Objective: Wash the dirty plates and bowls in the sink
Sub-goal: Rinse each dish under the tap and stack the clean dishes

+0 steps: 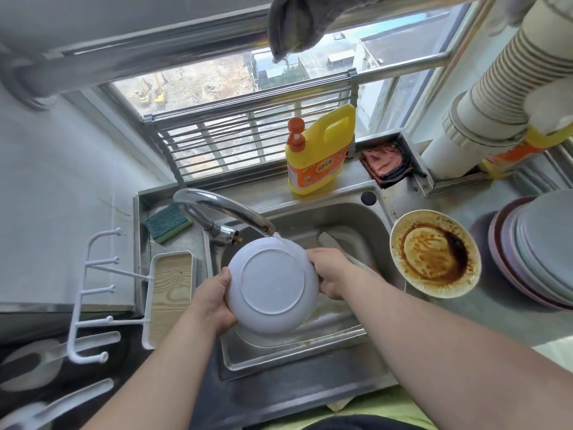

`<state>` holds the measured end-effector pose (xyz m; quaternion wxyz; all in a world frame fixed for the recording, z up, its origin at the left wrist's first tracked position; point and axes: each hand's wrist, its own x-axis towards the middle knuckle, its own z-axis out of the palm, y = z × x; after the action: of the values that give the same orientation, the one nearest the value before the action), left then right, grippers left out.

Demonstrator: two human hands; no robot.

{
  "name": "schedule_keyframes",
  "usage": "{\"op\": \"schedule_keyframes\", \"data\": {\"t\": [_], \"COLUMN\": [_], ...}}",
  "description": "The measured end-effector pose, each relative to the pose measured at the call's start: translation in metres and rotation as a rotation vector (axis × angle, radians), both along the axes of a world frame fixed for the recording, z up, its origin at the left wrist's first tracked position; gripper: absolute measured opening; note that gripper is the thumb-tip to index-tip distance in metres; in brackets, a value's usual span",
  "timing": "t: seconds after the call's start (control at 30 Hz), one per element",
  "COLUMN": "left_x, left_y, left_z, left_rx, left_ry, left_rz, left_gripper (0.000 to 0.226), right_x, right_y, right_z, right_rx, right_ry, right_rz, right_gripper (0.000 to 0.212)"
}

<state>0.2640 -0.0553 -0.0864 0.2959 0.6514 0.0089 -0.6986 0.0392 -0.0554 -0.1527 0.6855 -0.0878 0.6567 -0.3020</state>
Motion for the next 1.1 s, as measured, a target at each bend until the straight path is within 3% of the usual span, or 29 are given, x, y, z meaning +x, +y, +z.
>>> {"op": "schedule_keyframes", "data": {"t": [0.23, 0.37, 0.53, 0.73, 0.83, 0.9, 0.97, 1.1], "left_x": [-0.008, -0.012, -0.025, -0.064, -0.085, -0.095, -0.102, -0.097], "left_y": [0.011, 0.014, 0.014, -0.002, -0.010, -0.013, -0.016, -0.015], "left_z": [-0.014, -0.010, -0.005, -0.002, 0.005, 0.015, 0.017, 0.004], "left_rx": [0.007, 0.035, 0.056, 0.070, 0.119, 0.109, 0.081, 0.000], "left_ry": [0.079, 0.059, -0.074, 0.076, 0.246, 0.263, 0.236, 0.086], "left_rz": [0.190, 0.138, -0.018, -0.003, 0.056, 0.048, 0.016, -0.004], "left_gripper": [0.040, 0.040, 0.026, 0.069, 0.087, 0.064, 0.037, 0.033], "right_x": [-0.004, -0.009, -0.017, -0.049, -0.064, -0.071, -0.076, -0.077], "right_y": [0.005, -0.003, -0.005, 0.005, 0.011, 0.014, 0.018, 0.029], "right_z": [0.004, -0.014, 0.032, 0.081, 0.096, 0.101, 0.098, 0.081], "right_rx": [0.060, 0.033, -0.060, -0.149, -0.150, -0.125, -0.124, -0.073], "right_ry": [-0.031, 0.000, 0.068, 0.051, 0.001, -0.010, 0.006, -0.022], "right_rz": [-0.043, -0.071, -0.160, -0.179, -0.211, -0.248, -0.261, -0.268], "right_gripper": [0.032, 0.037, 0.039, 0.016, 0.045, 0.057, 0.054, 0.036]}}
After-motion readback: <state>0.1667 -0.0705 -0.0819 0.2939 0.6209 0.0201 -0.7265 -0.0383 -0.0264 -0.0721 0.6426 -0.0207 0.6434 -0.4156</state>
